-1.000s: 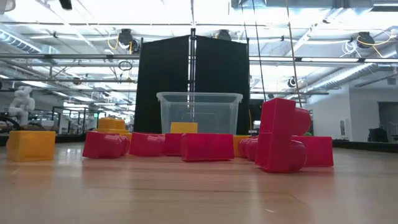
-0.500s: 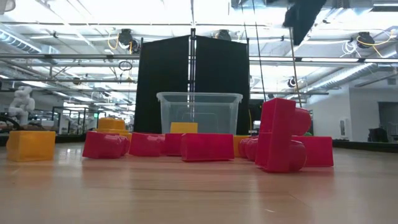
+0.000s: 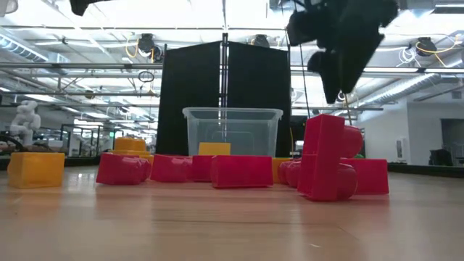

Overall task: Sort blocks
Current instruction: Put the green game piece into the bottom left transparent bin

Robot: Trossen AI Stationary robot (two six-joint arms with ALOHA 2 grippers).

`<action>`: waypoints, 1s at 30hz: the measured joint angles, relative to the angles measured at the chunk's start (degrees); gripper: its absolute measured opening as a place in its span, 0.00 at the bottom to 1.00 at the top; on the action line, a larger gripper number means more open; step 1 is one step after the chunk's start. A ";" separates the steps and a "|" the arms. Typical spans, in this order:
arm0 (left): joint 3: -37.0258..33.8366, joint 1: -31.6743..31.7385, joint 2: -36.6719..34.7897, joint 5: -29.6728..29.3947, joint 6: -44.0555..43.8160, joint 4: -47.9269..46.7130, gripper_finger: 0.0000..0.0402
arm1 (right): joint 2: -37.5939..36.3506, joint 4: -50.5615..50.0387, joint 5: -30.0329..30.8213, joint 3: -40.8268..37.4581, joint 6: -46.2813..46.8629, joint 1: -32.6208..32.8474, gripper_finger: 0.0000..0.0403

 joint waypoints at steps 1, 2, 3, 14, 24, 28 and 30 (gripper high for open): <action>0.00 0.00 -0.02 -0.02 0.00 -0.37 0.72 | 0.01 0.73 0.14 -1.12 -0.36 0.07 0.70; 0.00 0.00 -0.02 -0.02 0.00 -0.42 0.72 | -0.03 1.77 0.31 -2.43 -0.60 0.07 0.70; 0.00 -0.02 0.00 -0.02 0.02 -0.45 0.72 | -0.06 3.07 0.46 -3.76 -0.72 0.07 0.70; 0.00 -0.02 -0.02 -0.08 0.01 -2.18 0.72 | 0.01 17.80 2.69 -19.83 -1.18 -0.02 0.69; 0.00 -0.01 -0.02 -0.61 -0.07 -2.75 0.72 | 0.01 29.17 3.57 -26.95 -2.16 -0.89 0.69; 0.00 0.00 -0.02 -1.57 -0.07 -3.00 0.72 | 0.01 32.06 3.52 -27.89 -2.70 -0.89 0.64; 0.00 -0.02 -0.02 -1.62 -0.07 -3.17 0.72 | 0.48 32.04 3.30 -27.85 -2.69 -0.89 0.59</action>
